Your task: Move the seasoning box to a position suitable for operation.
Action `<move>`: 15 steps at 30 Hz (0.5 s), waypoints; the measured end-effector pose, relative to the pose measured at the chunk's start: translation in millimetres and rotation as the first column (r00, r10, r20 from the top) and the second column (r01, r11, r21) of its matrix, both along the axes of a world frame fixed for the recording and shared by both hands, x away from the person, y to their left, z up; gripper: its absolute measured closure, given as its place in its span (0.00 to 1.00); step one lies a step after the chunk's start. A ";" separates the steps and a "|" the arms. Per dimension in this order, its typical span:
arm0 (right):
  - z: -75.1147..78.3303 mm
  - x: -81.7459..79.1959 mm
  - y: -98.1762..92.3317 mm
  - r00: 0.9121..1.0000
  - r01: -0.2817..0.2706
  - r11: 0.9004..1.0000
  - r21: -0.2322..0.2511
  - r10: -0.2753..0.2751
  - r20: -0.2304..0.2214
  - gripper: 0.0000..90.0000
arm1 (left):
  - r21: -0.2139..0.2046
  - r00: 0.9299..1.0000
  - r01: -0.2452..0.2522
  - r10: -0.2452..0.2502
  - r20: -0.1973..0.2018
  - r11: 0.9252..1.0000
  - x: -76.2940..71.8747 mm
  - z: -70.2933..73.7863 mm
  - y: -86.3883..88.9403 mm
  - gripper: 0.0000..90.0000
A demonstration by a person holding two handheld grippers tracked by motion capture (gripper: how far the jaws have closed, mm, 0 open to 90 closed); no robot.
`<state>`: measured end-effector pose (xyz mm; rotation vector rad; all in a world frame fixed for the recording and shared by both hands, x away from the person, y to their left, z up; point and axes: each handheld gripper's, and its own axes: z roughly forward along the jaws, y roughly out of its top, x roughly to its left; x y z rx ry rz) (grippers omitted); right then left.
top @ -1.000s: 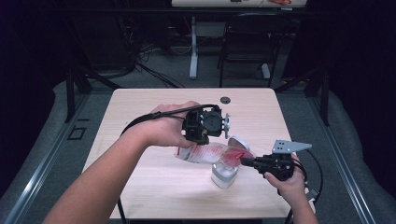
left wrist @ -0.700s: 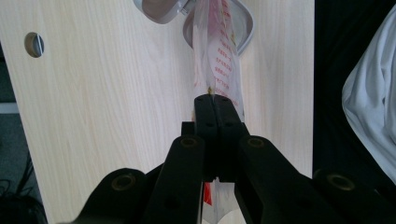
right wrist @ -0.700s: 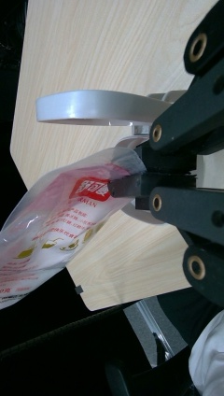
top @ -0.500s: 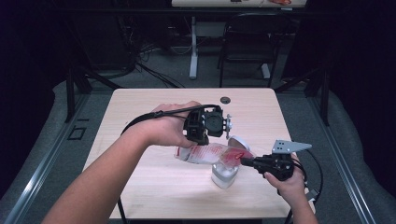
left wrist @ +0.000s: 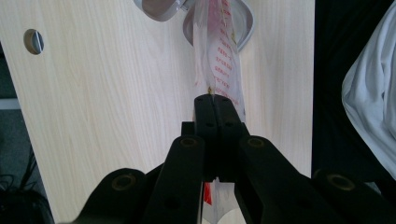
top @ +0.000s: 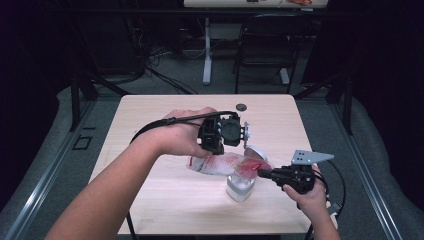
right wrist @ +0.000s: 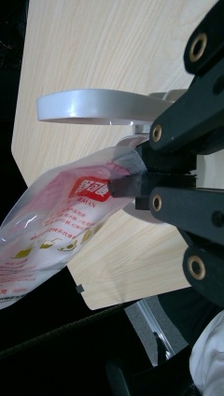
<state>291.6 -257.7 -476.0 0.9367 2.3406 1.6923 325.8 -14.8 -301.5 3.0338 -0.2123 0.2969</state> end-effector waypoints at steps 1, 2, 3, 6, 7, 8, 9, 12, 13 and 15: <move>0.1 0.1 -0.1 1.000 -0.002 1.000 -0.001 0.002 0.000 1.00 | 0.000 1.000 -0.001 0.001 -0.001 1.000 0.0 0.0 -0.1 1.00; 0.1 0.2 0.0 1.000 -0.002 1.000 -0.001 0.002 0.000 1.00 | 0.003 1.000 0.000 0.000 -0.002 1.000 -0.2 0.2 -0.3 1.00; 0.2 0.3 0.1 1.000 -0.003 1.000 -0.002 0.003 0.000 1.00 | 0.005 1.000 0.001 -0.001 -0.002 1.000 -0.3 0.4 -0.4 1.00; -0.1 0.1 0.5 1.000 -0.002 1.000 0.001 0.002 -0.001 1.00 | 0.005 1.000 0.001 -0.001 0.003 1.000 -0.9 0.3 -0.8 1.00; -0.1 0.0 0.7 1.000 -0.002 1.000 0.001 0.002 -0.001 1.00 | 0.007 1.000 0.002 -0.002 -0.004 1.000 -0.8 0.5 -1.0 1.00; -0.1 0.1 0.7 1.000 -0.002 1.000 0.002 0.002 -0.001 1.00 | 0.012 1.000 0.000 0.000 -0.001 1.000 -1.2 0.9 -1.4 1.00; -0.1 0.1 0.7 1.000 -0.002 1.000 0.004 0.002 -0.002 1.00 | 0.011 1.000 0.000 0.000 0.001 1.000 -1.4 1.3 -1.5 1.00; -0.2 0.0 0.7 1.000 -0.004 1.000 0.009 0.004 -0.003 1.00 | 0.014 1.000 0.001 -0.001 0.005 1.000 -1.7 2.3 -1.5 1.00; -0.2 0.0 0.8 1.000 -0.005 1.000 0.009 0.005 -0.003 1.00 | 0.013 1.000 0.000 0.000 0.004 1.000 -1.7 2.4 -1.4 1.00; -0.1 0.0 1.1 1.000 -0.004 1.000 0.009 0.004 -0.002 1.00 | 0.014 1.000 -0.001 0.001 0.007 1.000 -2.1 2.8 -1.3 1.00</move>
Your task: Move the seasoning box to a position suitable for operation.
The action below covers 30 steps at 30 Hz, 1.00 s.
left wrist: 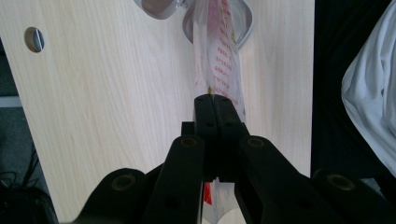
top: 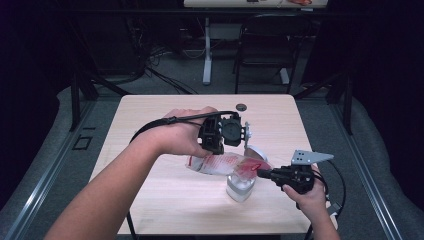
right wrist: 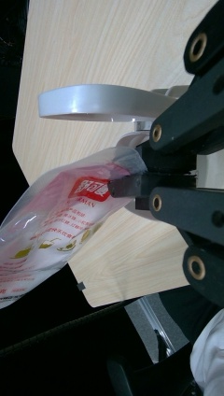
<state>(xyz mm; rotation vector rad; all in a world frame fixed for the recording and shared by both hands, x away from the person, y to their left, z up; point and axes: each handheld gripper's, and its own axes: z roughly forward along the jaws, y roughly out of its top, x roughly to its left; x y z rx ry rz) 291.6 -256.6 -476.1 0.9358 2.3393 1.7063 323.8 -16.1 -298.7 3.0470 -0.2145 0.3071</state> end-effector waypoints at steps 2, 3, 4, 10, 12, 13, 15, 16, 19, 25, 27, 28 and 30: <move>-0.1 0.2 -0.1 1.000 -0.005 1.000 0.001 0.005 -0.001 1.00 | -0.006 1.000 0.000 0.000 -0.002 1.000 -0.3 -0.3 0.2 1.00; -0.3 0.3 -0.1 1.000 -0.006 1.000 0.003 0.006 -0.002 1.00 | -0.007 1.000 0.001 -0.001 -0.002 1.000 -0.3 -0.4 0.1 1.00; -0.3 0.3 -0.1 1.000 -0.006 1.000 0.003 0.006 -0.002 1.00 | -0.002 1.000 0.002 -0.002 0.000 1.000 -0.4 -0.2 -0.1 1.00; -0.7 0.4 0.0 1.000 -0.008 1.000 0.005 0.008 -0.006 1.00 | 0.006 1.000 0.004 -0.005 0.012 1.000 -1.5 1.1 -1.6 1.00; -0.9 0.4 0.4 1.000 -0.007 1.000 0.002 0.007 -0.006 1.00 | 0.012 1.000 0.006 -0.006 0.011 1.000 -2.0 1.6 -2.5 1.00; -1.4 0.6 0.9 1.000 -0.006 1.000 0.002 0.006 -0.005 1.00 | 0.012 1.000 0.006 -0.006 0.011 1.000 -2.2 1.8 -2.9 1.00; -2.2 0.8 1.6 1.000 -0.009 1.000 0.003 0.009 -0.006 1.00 | 0.013 1.000 0.006 -0.006 0.012 1.000 -2.5 2.4 -3.1 1.00; -2.4 0.8 1.9 1.000 -0.011 1.000 0.001 0.011 -0.006 1.00 | 0.010 1.000 0.006 -0.007 0.013 1.000 -2.7 2.5 -3.0 1.00; -2.7 0.7 2.9 1.000 -0.011 1.000 -0.001 0.011 -0.008 1.00 | 0.006 1.000 0.005 -0.005 0.013 1.000 -2.8 2.2 -2.3 1.00; -3.1 0.9 3.7 1.000 -0.010 1.000 -0.001 0.010 -0.007 1.00 | 0.007 1.000 0.006 -0.006 0.014 1.000 -2.5 3.1 -2.0 1.00; -3.4 1.1 3.7 1.000 -0.011 1.000 0.000 0.011 -0.010 1.00 | 0.010 1.000 0.006 -0.006 0.015 1.000 -2.6 3.3 -2.5 1.00; -3.5 1.0 3.8 1.000 -0.011 1.000 0.001 0.011 -0.010 1.00 | 0.010 1.000 0.006 -0.006 0.015 1.000 -2.7 3.2 -2.6 1.00; -3.8 1.1 3.7 1.000 -0.013 1.000 -0.005 0.013 -0.011 1.00 | 0.002 1.000 0.009 -0.009 0.015 1.000 -2.5 2.6 -2.6 1.00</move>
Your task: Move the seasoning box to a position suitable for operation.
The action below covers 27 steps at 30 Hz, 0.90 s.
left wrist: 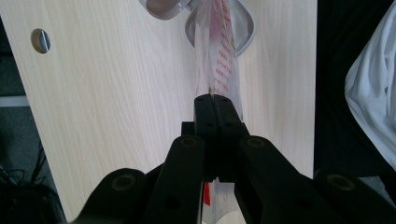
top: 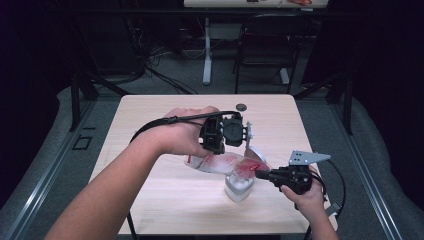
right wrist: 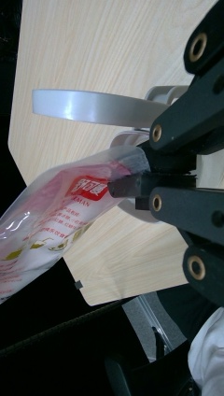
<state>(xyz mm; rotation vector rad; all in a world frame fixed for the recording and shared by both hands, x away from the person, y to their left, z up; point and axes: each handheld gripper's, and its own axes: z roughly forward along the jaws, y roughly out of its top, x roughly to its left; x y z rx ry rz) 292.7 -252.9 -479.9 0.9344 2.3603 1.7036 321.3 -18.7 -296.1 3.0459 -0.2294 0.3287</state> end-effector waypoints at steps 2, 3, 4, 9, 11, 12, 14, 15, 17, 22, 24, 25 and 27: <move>-0.3 0.0 0.0 1.000 0.002 1.000 0.002 -0.002 0.000 1.00 | 0.001 1.000 0.001 -0.001 0.003 1.000 -0.4 0.3 -0.1 1.00; -0.3 0.0 0.1 1.000 0.002 1.000 0.001 -0.002 0.000 1.00 | -0.001 1.000 0.001 -0.001 0.000 1.000 -0.3 0.1 -0.1 1.00; -0.4 0.0 0.1 1.000 0.002 1.000 0.001 -0.002 0.000 1.00 | 0.002 1.000 0.001 -0.001 0.007 1.000 -0.5 0.4 -0.2 1.00; -0.7 0.2 -0.1 1.000 0.000 1.000 -0.003 0.000 -0.002 1.00 | -0.002 1.000 0.003 -0.003 0.000 1.000 -0.2 0.2 -0.5 1.00; -1.0 0.3 -0.2 1.000 0.000 1.000 -0.003 0.000 -0.003 1.00 | -0.004 1.000 0.003 -0.003 0.001 1.000 -0.3 0.3 -0.7 1.00; -1.2 0.5 -0.2 1.000 -0.001 1.000 -0.003 0.001 -0.004 1.00 | -0.005 1.000 0.003 -0.003 0.000 1.000 -0.3 0.3 -0.7 1.00; -1.3 0.6 -0.2 1.000 -0.001 1.000 -0.003 0.001 -0.004 1.00 | -0.006 1.000 0.003 -0.003 0.000 1.000 -0.3 0.4 -0.7 1.00; -1.3 0.7 -0.3 1.000 -0.001 1.000 -0.005 0.001 -0.005 1.00 | -0.006 1.000 0.004 -0.004 0.000 1.000 -0.3 0.3 -0.6 1.00; -1.3 0.8 -0.2 1.000 -0.001 1.000 -0.005 0.001 -0.005 1.00 | -0.002 1.000 0.004 -0.004 0.000 1.000 -0.4 0.6 -0.7 1.00; -1.6 1.9 0.4 1.000 -0.002 1.000 0.002 0.002 -0.005 1.00 | -0.004 1.000 0.002 -0.002 -0.003 1.000 -0.9 0.9 0.4 1.00; -1.9 1.4 1.2 1.000 -0.001 1.000 -0.002 0.001 -0.007 1.00 | -0.003 1.000 0.001 -0.001 -0.002 1.000 -1.2 0.8 0.5 1.00; -1.8 1.5 1.3 1.000 -0.005 1.000 -0.005 0.005 -0.006 1.00 | -0.006 1.000 0.002 -0.002 -0.002 1.000 -1.0 0.8 0.6 1.00; -1.4 1.7 1.4 1.000 -0.002 1.000 -0.006 0.002 -0.006 1.00 | -0.003 1.000 0.003 -0.003 0.000 1.000 -0.7 1.2 0.5 1.00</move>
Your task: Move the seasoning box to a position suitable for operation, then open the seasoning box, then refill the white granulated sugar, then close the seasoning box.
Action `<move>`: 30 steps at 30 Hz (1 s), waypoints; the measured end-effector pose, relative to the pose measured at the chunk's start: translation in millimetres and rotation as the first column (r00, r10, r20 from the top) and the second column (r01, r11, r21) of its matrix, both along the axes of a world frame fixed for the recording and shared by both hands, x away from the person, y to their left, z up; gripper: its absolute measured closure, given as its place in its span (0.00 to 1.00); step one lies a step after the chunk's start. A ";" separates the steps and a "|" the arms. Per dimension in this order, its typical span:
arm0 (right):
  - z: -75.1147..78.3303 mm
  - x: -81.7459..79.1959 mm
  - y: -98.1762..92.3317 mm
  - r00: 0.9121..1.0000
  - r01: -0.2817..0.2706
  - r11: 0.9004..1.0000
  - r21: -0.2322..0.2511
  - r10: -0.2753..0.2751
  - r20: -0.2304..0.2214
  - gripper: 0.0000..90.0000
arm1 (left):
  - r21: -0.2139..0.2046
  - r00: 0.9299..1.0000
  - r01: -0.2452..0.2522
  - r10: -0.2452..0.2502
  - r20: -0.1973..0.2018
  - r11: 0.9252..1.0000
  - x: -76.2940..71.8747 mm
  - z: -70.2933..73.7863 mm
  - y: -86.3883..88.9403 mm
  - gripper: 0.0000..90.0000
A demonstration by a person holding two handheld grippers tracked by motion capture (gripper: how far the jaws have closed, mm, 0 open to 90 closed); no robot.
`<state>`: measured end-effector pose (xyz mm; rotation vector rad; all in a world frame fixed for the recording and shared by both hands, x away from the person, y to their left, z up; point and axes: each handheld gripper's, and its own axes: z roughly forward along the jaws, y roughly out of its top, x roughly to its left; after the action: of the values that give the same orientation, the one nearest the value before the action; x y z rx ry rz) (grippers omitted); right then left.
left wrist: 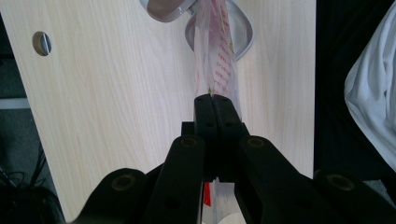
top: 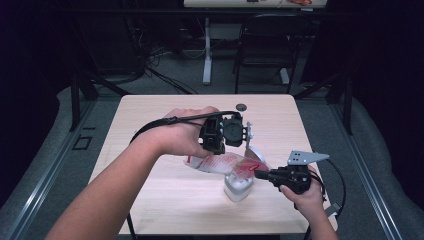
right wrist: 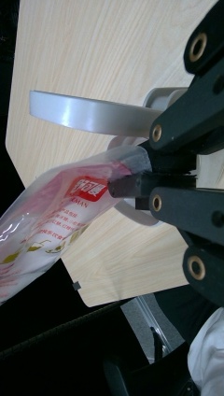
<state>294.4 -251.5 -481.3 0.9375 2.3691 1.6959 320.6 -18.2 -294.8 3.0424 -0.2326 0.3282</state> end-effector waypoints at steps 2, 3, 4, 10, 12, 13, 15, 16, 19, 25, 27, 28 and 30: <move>-0.2 0.1 0.2 1.000 0.003 1.000 0.004 -0.003 -0.001 1.00 | 0.001 1.000 -0.001 0.001 0.000 1.000 0.4 0.1 0.0 1.00; -0.5 0.1 0.1 1.000 0.002 1.000 0.006 -0.002 -0.002 1.00 | -0.001 1.000 -0.001 0.001 0.001 1.000 0.3 0.2 0.1 1.00; -0.6 0.2 0.0 1.000 0.001 1.000 0.006 -0.001 -0.002 1.00 | 0.000 1.000 0.002 -0.002 0.002 1.000 0.1 0.3 0.0 1.00; -0.5 0.2 0.4 1.000 0.000 1.000 0.000 0.000 -0.002 1.00 | -0.003 1.000 0.000 0.000 0.002 1.000 -0.1 -0.3 0.5 1.00; -0.4 0.2 0.6 1.000 0.000 1.000 -0.001 0.000 -0.002 1.00 | -0.007 1.000 0.001 -0.001 0.000 1.000 0.0 -0.6 0.6 1.00; -0.4 0.2 0.6 1.000 -0.001 1.000 -0.002 0.001 -0.001 1.00 | -0.004 1.000 0.000 0.000 0.002 1.000 -0.1 -0.3 0.4 1.00; -0.3 0.4 0.4 1.000 0.000 1.000 -0.001 0.000 -0.002 1.00 | -0.003 1.000 -0.001 0.001 0.002 1.000 -0.2 -0.3 0.5 1.00; -0.3 0.4 0.5 1.000 0.000 1.000 -0.001 0.000 -0.002 1.00 | -0.006 1.000 0.000 0.000 0.000 1.000 -0.2 -0.8 0.7 1.00; -0.3 0.1 0.9 1.000 -0.001 1.000 -0.002 0.001 -0.001 1.00 | -0.007 1.000 0.000 0.000 0.001 1.000 0.1 -0.4 0.8 1.00; -0.6 0.9 0.6 1.000 -0.003 1.000 0.000 0.003 -0.004 1.00 | -0.009 1.000 -0.003 0.003 0.000 1.000 0.6 -0.3 1.1 1.00; -0.4 0.9 0.6 1.000 -0.004 1.000 -0.002 0.004 -0.003 1.00 | -0.004 1.000 -0.003 0.003 0.001 1.000 0.3 -0.1 0.9 1.00; -0.4 0.7 0.8 1.000 -0.003 1.000 -0.001 0.003 -0.002 1.00 | -0.005 1.000 -0.002 0.002 0.001 1.000 0.3 0.0 0.9 1.00; -0.3 0.7 0.5 1.000 -0.003 1.000 -0.002 0.003 -0.003 1.00 | -0.008 1.000 -0.003 0.003 0.000 1.000 0.2 -0.1 0.9 1.00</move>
<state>295.2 -251.1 -481.6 0.9372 2.3747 1.6947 320.8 -17.3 -294.9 3.0348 -0.2267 0.3281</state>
